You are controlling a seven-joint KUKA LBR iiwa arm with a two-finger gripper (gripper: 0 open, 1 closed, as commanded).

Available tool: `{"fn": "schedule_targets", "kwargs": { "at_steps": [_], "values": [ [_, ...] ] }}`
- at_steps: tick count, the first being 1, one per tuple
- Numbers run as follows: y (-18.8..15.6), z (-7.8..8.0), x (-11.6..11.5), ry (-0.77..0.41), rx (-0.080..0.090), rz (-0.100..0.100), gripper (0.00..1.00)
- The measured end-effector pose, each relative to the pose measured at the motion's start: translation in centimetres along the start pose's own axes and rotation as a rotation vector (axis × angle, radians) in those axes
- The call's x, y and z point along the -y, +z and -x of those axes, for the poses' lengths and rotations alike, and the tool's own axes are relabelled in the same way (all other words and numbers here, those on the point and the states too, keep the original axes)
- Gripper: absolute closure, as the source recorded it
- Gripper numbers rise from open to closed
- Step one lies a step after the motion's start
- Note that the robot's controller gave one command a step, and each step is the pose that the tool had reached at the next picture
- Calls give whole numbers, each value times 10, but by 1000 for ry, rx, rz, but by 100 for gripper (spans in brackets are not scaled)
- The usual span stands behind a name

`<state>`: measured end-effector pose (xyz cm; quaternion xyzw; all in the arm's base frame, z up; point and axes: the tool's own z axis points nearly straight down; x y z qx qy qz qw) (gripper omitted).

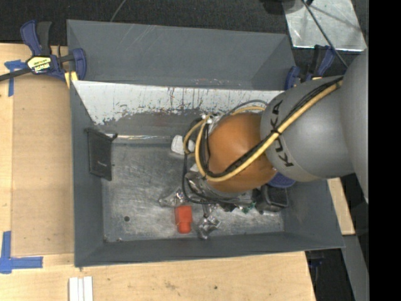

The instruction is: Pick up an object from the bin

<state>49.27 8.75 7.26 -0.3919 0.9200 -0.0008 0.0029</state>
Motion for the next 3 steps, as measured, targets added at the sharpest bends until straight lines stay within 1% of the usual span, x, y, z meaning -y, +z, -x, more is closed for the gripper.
{"fn": "schedule_targets", "kwargs": {
  "at_steps": [1, 2, 3],
  "values": [
    [-3, 4, 2, 3, 13, -6, 100],
    [-2, 7, 15, -435, 11, 1, 100],
    [-142, 7, 20, -416, 3, -2, 100]
  ]
}}
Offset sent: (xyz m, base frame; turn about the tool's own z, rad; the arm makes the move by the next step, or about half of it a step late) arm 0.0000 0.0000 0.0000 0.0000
